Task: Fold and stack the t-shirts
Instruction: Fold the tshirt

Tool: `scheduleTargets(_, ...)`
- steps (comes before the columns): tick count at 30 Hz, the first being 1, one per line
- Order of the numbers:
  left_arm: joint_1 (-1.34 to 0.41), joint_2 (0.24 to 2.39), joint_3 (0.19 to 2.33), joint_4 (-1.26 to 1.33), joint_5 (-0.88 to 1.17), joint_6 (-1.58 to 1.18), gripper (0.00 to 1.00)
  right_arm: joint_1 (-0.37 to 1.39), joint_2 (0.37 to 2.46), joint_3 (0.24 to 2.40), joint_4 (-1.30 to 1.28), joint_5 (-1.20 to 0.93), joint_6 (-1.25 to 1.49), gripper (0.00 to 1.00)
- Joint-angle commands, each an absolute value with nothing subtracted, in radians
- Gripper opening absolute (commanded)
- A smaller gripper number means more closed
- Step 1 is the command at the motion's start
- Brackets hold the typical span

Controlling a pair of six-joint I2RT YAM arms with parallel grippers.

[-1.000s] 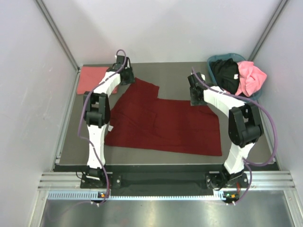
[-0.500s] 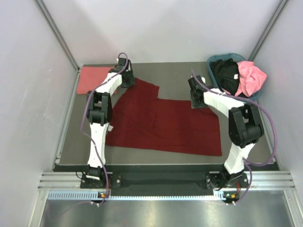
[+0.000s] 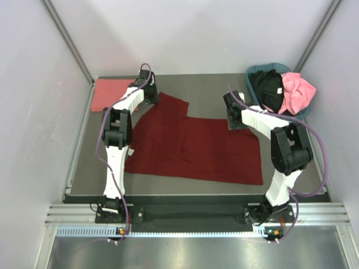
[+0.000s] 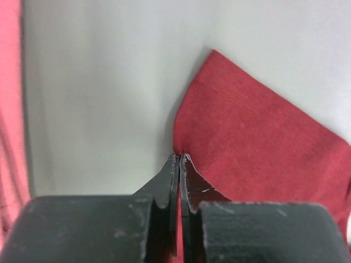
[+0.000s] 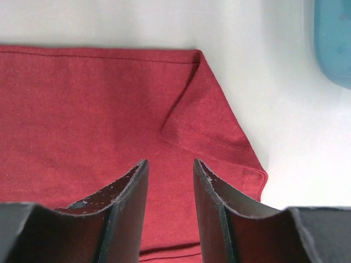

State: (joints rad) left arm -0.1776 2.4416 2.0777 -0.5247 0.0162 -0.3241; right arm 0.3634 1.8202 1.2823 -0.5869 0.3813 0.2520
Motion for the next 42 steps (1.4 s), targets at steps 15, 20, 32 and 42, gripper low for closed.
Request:
scheduleTargets(15,-0.176,2.307,1.983,-0.454,0.107,-0.364,0.0,0.331,1.936,1.355,-0.532,0.413,0.206,0.38)
scheduleTargets(20,-0.175,2.29,1.982,-0.451,0.104,-0.365,0.0,0.319,1.944,1.355,-0.525,0.431,0.198,0.34)
scheduleTargets(32,-0.175,2.246,1.976,-0.454,0.078,-0.374,0.0,0.311,1.895,1.353,-0.545,0.515,0.184,0.0)
scheduleTargets(42,-0.175,2.172,1.91,-0.442,0.034,-0.37,0.0,0.293,1.829,1.315,-0.581,0.561,0.204,0.0)
